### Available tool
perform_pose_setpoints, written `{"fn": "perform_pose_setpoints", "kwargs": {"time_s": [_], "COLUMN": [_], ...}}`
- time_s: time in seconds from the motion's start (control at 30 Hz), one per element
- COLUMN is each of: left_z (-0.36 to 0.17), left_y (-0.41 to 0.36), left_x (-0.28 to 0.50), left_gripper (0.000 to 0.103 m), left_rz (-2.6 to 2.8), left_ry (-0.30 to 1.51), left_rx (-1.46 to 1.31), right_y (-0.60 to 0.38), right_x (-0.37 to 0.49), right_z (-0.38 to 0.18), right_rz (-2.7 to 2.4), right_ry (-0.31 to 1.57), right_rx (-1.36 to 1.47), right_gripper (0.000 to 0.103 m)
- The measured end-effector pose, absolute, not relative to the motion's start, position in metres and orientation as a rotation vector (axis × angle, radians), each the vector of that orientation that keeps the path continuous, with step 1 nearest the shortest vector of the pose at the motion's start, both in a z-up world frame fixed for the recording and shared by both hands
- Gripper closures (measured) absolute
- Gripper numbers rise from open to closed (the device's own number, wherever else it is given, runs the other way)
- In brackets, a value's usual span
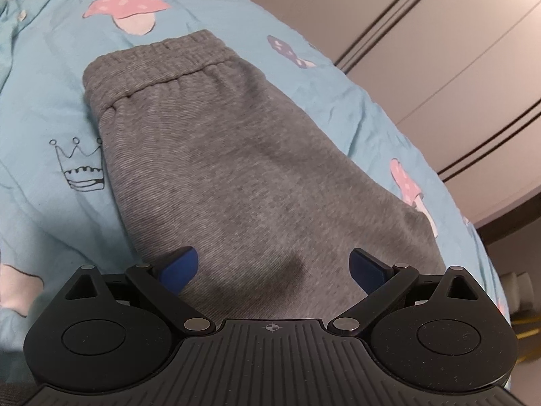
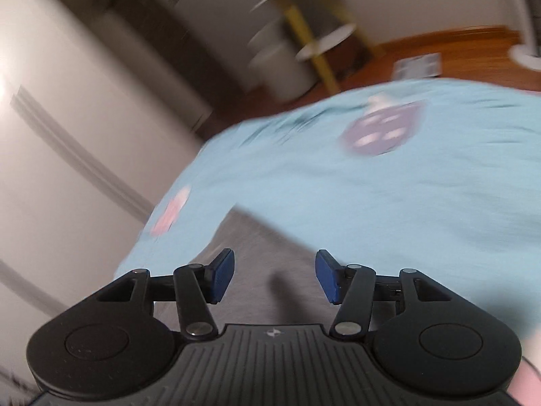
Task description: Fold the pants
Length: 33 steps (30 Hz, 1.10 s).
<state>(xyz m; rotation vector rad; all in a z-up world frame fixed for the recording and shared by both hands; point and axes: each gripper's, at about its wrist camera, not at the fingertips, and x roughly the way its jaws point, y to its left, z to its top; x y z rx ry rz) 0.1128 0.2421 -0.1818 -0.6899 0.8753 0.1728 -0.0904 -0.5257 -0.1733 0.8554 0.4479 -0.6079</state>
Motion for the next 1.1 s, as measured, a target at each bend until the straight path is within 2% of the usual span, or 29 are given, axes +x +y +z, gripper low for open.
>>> {"fn": "perform_pose_setpoints", "kwargs": {"time_s": [0.1,0.23,0.27,0.3,0.33,0.37,0.4,0.67,0.73,0.87,0.93,0.97,1.1], "left_z": [-0.183,-0.185,-0.186,-0.187,-0.187,-0.188,-0.188,-0.189,-0.188,-0.187,-0.187,-0.187,-0.185], "left_y": [0.239,0.233,0.231,0.23,0.229,0.228,0.227,0.228,0.229,0.232,0.233,0.232,0.232], "left_x": [0.116,0.121,0.122,0.124,0.125,0.126,0.127,0.126,0.125,0.123,0.123,0.123,0.121], "left_gripper": [0.002,0.002,0.002,0.002,0.002,0.002,0.001,0.001,0.001,0.001,0.001,0.001,0.001], "left_rz": [0.174,0.184,0.187,0.19,0.194,0.194,0.193,0.185,0.185,0.183,0.182,0.181,0.157], "left_ry": [0.871,0.873,0.875,0.88,0.884,0.885,0.886,0.888,0.885,0.882,0.882,0.882,0.888], "left_rx": [-0.67,-0.636,-0.626,-0.617,-0.606,-0.599,-0.591,-0.588,-0.599,-0.625,-0.627,-0.626,-0.628], "right_y": [-0.539,-0.546,-0.545,-0.544,-0.544,-0.539,-0.541,-0.553,-0.563,-0.55,-0.532,-0.523,-0.484], "right_x": [-0.051,-0.013,-0.004,0.006,0.014,0.017,0.022,-0.005,-0.007,-0.046,-0.072,-0.087,-0.126], "right_z": [-0.177,-0.178,-0.178,-0.176,-0.178,-0.176,-0.178,-0.146,-0.152,-0.14,-0.135,-0.136,-0.149], "right_rz": [-0.604,-0.592,-0.574,-0.553,-0.534,-0.519,-0.505,-0.749,-0.78,-0.69,-0.646,-0.624,-0.475], "right_ry": [0.495,0.519,0.534,0.561,0.585,0.599,0.596,0.331,0.363,0.282,0.271,0.28,0.361], "right_rx": [0.797,0.764,0.753,0.734,0.719,0.707,0.705,0.619,0.681,0.745,0.71,0.707,0.744], "right_gripper": [0.041,0.041,0.043,0.056,0.082,0.095,0.099,0.102,0.093,0.089,0.073,0.07,0.07]}}
